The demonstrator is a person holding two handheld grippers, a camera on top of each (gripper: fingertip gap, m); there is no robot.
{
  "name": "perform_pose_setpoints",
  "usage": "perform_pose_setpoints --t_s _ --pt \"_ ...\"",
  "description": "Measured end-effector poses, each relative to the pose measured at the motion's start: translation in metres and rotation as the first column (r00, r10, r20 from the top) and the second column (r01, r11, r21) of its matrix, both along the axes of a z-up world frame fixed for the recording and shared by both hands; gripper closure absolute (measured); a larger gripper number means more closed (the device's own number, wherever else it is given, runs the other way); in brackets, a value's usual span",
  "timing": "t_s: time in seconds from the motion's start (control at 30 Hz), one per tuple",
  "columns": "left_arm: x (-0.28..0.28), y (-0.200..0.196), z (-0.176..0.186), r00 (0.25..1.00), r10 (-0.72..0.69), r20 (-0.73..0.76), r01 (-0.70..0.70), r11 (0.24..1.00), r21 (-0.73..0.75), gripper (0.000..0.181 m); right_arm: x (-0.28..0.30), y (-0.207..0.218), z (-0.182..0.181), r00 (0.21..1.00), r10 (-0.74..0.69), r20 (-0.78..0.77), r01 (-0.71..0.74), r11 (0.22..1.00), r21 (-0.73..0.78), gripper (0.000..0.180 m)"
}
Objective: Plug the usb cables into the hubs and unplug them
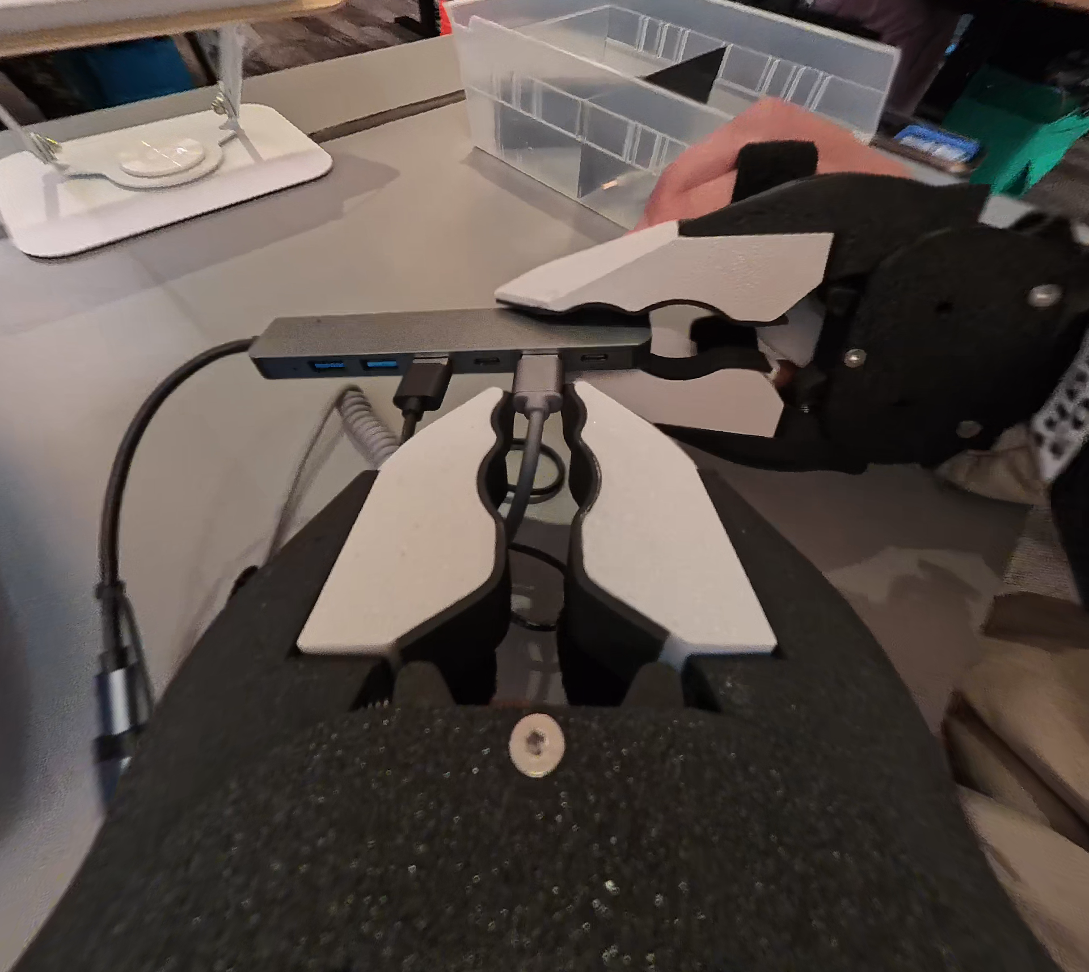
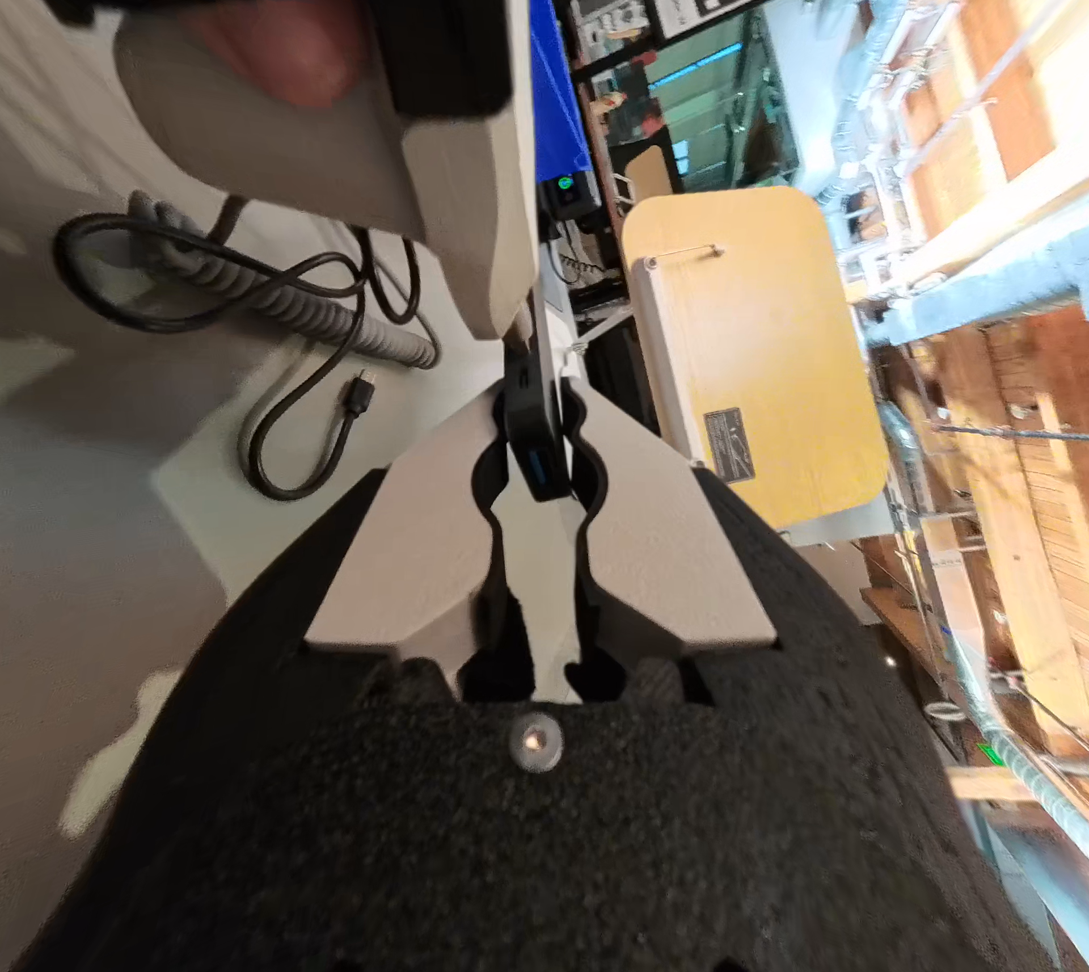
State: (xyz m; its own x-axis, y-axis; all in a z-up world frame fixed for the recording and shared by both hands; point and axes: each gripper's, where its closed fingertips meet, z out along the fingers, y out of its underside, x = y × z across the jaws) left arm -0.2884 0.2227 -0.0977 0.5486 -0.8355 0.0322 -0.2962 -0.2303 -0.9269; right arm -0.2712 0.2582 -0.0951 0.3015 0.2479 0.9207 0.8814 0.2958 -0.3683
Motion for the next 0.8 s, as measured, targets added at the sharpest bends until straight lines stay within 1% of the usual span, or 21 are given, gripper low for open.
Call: perform_pose_setpoints --t_s 0.07,0.13,0.33,0.5,0.53,0.6,0.63,0.67,0.7,0.73,0.8 --pt "0.0 0.001 -0.002 1.0 0.005 -0.012 -0.005 1.0 0.004 0.165 -0.007 -0.006 -0.002 1.0 0.018 -0.01 -0.018 1.0 -0.016 0.166" --pt "0.0 0.001 -0.002 1.0 -0.002 0.02 0.003 1.0 -0.029 0.165 -0.009 -0.006 -0.002 1.0 0.016 -0.012 -0.016 1.0 -0.022 0.167" --pt "-0.001 0.003 -0.001 1.0 0.002 0.021 -0.001 0.999 -0.041 0.165 -0.008 -0.004 -0.004 0.998 0.024 0.055 -0.024 1.0 -0.007 0.169" --pt "-0.004 0.004 0.001 1.0 0.004 0.025 -0.003 0.999 -0.04 0.165 -0.01 -0.003 -0.002 0.999 0.035 0.018 -0.034 0.999 -0.03 0.169" --pt "-0.006 0.003 0.002 0.999 0.004 0.032 -0.002 0.999 -0.042 0.165 -0.008 -0.002 -0.002 0.999 0.026 0.026 -0.025 0.999 -0.029 0.17" --pt "-0.022 0.007 0.016 0.996 0.035 0.083 -0.034 0.999 -0.016 0.165 0.041 0.021 -0.011 0.98 -0.193 0.054 0.196 0.978 -0.069 0.17" --pt "-0.034 0.011 0.021 0.994 0.05 0.092 -0.049 0.999 -0.013 0.165 0.06 0.025 -0.006 0.977 -0.212 0.0 0.211 0.973 -0.094 0.17" --pt "-0.043 0.016 0.025 0.993 0.054 0.109 -0.053 0.999 -0.012 0.165 0.059 0.017 0.01 0.983 -0.167 -0.078 0.16 0.984 -0.081 0.17" --pt "-0.047 0.017 0.028 0.99 0.035 0.139 -0.034 0.999 -0.009 0.165 0.054 0.008 0.027 0.984 -0.129 -0.122 0.126 0.992 -0.032 0.17" --pt "-0.045 0.015 0.03 0.984 -0.009 0.176 0.011 1.0 -0.009 0.165 0.053 0.006 0.032 0.983 -0.138 -0.124 0.138 0.99 -0.008 0.17" --pt "-0.032 0.0 0.029 0.969 -0.107 0.222 0.119 0.992 -0.042 0.165 0.061 0.011 0.02 0.972 -0.203 -0.116 0.198 0.979 -0.057 0.17"
